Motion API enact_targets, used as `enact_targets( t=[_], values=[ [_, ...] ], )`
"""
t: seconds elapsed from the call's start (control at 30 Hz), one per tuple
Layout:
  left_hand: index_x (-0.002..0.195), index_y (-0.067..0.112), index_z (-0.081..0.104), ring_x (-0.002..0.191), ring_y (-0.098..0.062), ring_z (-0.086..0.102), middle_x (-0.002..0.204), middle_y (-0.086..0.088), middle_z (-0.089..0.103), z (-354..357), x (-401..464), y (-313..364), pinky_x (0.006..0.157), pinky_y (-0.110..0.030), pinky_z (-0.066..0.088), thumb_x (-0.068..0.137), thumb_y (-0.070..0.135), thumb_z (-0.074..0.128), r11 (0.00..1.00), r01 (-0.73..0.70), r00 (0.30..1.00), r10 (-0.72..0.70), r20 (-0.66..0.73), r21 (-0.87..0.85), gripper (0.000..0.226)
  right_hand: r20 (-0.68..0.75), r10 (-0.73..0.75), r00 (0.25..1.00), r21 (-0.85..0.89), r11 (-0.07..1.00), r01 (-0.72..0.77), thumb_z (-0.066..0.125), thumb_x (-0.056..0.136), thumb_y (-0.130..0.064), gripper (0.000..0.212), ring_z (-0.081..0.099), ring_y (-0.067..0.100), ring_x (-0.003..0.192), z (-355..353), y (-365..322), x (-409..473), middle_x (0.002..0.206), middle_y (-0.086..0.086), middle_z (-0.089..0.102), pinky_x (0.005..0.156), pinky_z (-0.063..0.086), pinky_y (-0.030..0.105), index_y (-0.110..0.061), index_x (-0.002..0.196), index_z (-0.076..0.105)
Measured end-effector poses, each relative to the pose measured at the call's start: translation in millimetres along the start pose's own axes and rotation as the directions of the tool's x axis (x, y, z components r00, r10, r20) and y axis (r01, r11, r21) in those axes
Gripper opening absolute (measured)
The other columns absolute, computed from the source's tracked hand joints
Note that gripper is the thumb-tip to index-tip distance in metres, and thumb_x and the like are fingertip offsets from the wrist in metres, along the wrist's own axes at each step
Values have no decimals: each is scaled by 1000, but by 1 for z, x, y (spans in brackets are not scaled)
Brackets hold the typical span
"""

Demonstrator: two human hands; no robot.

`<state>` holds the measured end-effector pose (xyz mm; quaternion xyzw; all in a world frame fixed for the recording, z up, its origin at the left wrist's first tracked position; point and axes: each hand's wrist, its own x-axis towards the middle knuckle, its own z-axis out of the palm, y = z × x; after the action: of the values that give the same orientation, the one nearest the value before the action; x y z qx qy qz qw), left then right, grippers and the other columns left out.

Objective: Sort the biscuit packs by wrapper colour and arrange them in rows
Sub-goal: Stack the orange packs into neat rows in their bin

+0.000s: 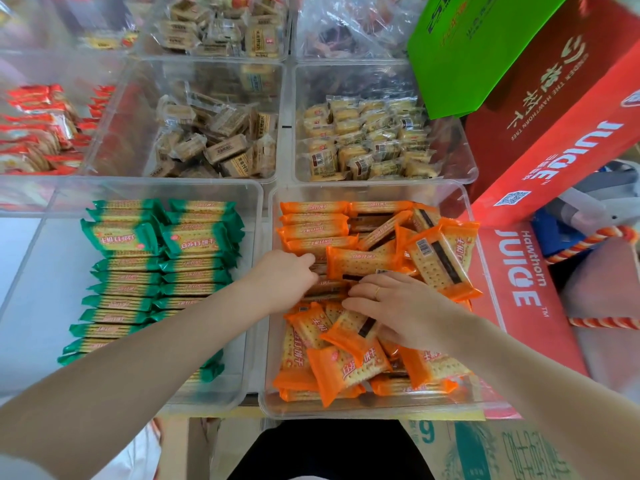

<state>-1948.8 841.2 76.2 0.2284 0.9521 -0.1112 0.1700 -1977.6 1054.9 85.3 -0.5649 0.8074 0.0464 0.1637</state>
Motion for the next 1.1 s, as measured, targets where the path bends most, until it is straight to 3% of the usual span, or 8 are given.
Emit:
enact_targets(
  t=[0.13, 0.23, 0.3, 0.47, 0.63, 0.8, 0.93, 1.1],
  values=[
    [121, 20, 50, 95, -22, 58, 109, -1, 52, -3, 0, -1, 64, -30, 39, 98, 25, 38, 998, 34, 999, -34, 1, -43, 27, -472, 168, 865, 136, 984, -117, 50, 83, -26, 26, 64, 22, 73, -13, 7, -2, 80, 0, 68, 66, 53, 34, -12, 97, 66],
    [123, 20, 51, 99, -22, 58, 113, 0, 55, -5, -4, 0, 72, -32, 43, 98, 26, 37, 996, 55, 998, -57, -24, -76, 29, -563, 405, 720, 149, 907, -393, 41, 86, -28, 31, 57, 25, 56, -30, 22, 0, 63, 4, 61, 53, 42, 29, -7, 84, 63],
    [117, 20, 54, 100, -21, 57, 111, 1, 58, -5, -7, 0, 79, -32, 46, 97, 25, 37, 996, 43, 998, -47, -43, -78, 27, -553, 455, 697, 68, 859, -507, 43, 85, -30, 31, 60, 29, 61, -30, 32, 6, 67, 6, 63, 55, 43, 31, -7, 81, 64],
    [124, 20, 52, 103, -19, 55, 118, 2, 55, -4, -12, 6, 80, -32, 48, 98, 32, 38, 982, -71, 995, 82, 57, -176, 32, -416, 512, 752, -27, 819, -573, 68, 81, -29, 32, 59, 33, 98, -31, 32, 33, 103, 10, 66, 83, 44, 41, -8, 104, 64],
    [139, 26, 35, 111, -22, 50, 128, 0, 46, 4, -18, 18, 85, -37, 48, 92, 56, 38, 960, -128, 961, 183, 209, -249, 56, -457, 127, 880, -163, 961, -223, 74, 68, -17, 19, 63, 27, 88, -8, 5, 34, 93, 4, 67, 73, 47, 35, -14, 86, 68],
    [143, 29, 27, 115, -23, 50, 135, -1, 46, -4, -14, 22, 85, -36, 49, 85, 53, 54, 930, -15, 954, 124, 274, -368, 68, -269, 255, 929, -72, 956, -283, 87, 50, -32, 64, 66, 28, 92, 14, 7, 28, 104, 8, 68, 76, 54, 37, -8, 107, 68],
    [142, 28, 27, 114, -22, 51, 134, -2, 48, -6, -10, 24, 89, -36, 48, 82, 48, 61, 869, 82, 934, 104, 342, -488, 72, -229, 293, 928, -44, 950, -310, 86, 52, -42, 69, 64, 29, 103, 15, 9, 26, 111, 10, 67, 81, 53, 38, -8, 109, 67],
    [132, 31, 36, 105, -12, 52, 123, 6, 50, -17, -18, 9, 88, -32, 48, 82, 35, 67, 703, 107, 982, 35, 183, -703, 59, -252, 315, 915, -46, 941, -336, 84, 54, -39, 60, 62, 29, 96, 5, 15, 19, 102, 6, 66, 79, 51, 36, -13, 105, 65]
  ],
)
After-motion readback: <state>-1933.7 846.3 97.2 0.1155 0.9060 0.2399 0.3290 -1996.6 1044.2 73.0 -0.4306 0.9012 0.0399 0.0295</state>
